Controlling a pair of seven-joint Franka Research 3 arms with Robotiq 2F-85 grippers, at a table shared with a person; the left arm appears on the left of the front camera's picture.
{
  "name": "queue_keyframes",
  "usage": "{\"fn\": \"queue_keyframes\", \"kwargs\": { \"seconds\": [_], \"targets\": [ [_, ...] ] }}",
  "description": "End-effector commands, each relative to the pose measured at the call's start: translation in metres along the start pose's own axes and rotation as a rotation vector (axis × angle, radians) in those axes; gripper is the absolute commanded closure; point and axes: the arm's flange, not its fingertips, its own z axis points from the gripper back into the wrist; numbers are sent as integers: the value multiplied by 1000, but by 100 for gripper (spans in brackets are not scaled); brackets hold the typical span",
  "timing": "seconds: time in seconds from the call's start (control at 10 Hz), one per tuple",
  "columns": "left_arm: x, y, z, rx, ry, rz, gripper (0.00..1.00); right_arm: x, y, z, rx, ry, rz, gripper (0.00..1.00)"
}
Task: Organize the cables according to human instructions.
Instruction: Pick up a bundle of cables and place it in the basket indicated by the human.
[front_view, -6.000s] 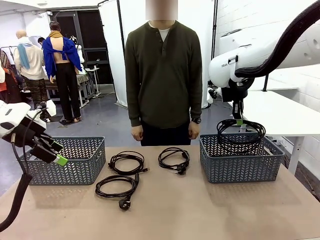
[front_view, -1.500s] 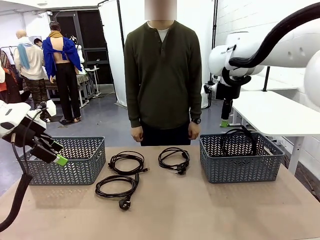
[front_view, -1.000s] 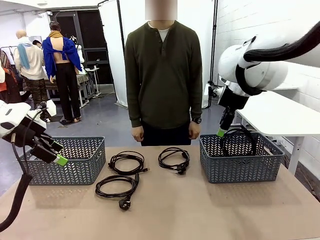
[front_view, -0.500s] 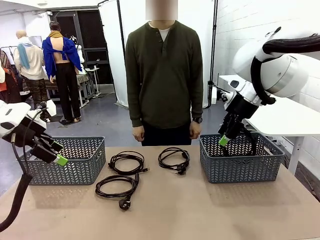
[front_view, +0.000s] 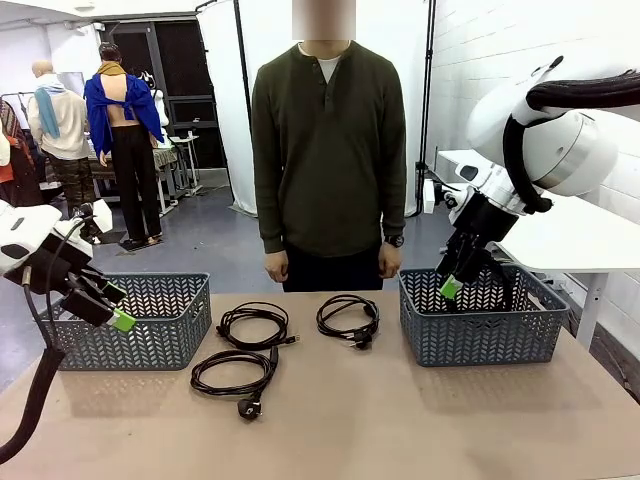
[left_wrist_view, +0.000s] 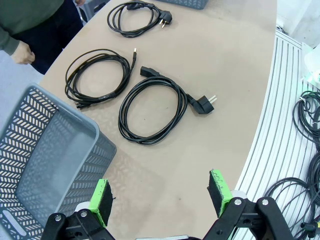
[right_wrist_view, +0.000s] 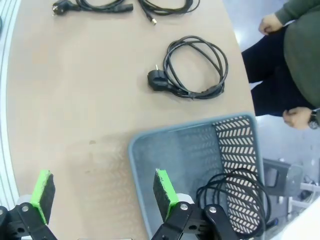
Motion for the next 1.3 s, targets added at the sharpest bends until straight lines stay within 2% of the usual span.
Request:
{"fn": "queue_keyframes", "kwargs": {
  "seconds": [0.0,1.2],
  "targets": [
    [-2,3,-1,-18,-17,-11,0,0,0,1,-3,-15,-8,0],
    [-2,3,-1,-18,-17,-11,0,0,0,1,-3,-15,-8,0]
  ]
}}
